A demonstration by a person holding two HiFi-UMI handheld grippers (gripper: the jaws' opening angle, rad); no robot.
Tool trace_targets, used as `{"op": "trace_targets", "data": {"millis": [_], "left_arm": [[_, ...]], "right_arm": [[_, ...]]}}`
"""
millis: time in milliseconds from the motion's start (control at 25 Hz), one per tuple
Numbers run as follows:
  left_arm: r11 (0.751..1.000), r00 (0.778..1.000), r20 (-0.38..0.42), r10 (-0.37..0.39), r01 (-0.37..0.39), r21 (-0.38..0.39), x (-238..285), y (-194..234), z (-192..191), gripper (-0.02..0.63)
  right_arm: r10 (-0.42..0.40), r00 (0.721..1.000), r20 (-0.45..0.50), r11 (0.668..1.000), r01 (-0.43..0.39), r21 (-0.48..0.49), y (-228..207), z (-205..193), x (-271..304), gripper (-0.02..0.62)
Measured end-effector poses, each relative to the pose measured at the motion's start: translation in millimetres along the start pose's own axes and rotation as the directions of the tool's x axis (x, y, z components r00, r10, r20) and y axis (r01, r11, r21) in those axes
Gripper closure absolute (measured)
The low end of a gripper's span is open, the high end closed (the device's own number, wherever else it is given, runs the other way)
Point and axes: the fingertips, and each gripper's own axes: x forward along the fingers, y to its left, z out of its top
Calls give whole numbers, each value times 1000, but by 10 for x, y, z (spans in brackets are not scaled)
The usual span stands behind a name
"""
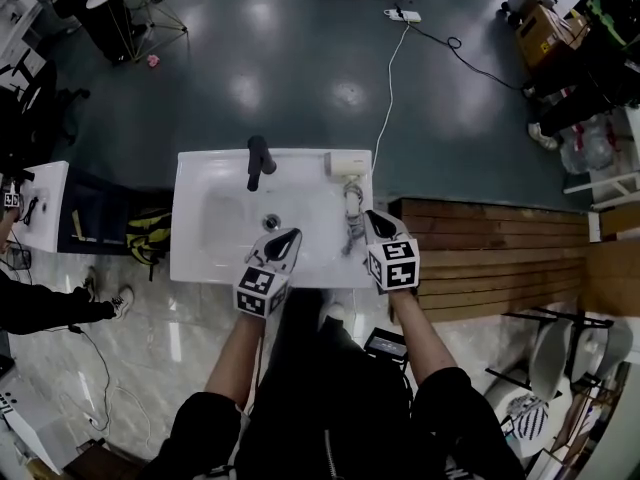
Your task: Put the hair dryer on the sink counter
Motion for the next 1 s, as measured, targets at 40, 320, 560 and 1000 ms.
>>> {"op": "trace_targets", "data": {"millis": [40, 320, 560, 1000], "left_arm": [[1000, 1000, 4, 6, -6, 3, -28, -28, 18, 592], [999, 999, 27, 35, -35, 10, -267, -278, 72, 592], [998, 996, 71, 58, -59, 19, -401, -496, 138, 592], [992, 984, 154, 87, -101, 80, -716, -695, 561, 592]], "right_arm": [[4, 1000, 10, 1000, -4, -4, 18, 10, -45, 591], [30, 998, 64, 999, -29, -13, 132, 35, -425, 591], [39, 992, 118, 998, -33, -51, 159, 84, -779, 591], [64, 978, 201, 996, -51, -71, 353, 258, -1199, 591]]}}
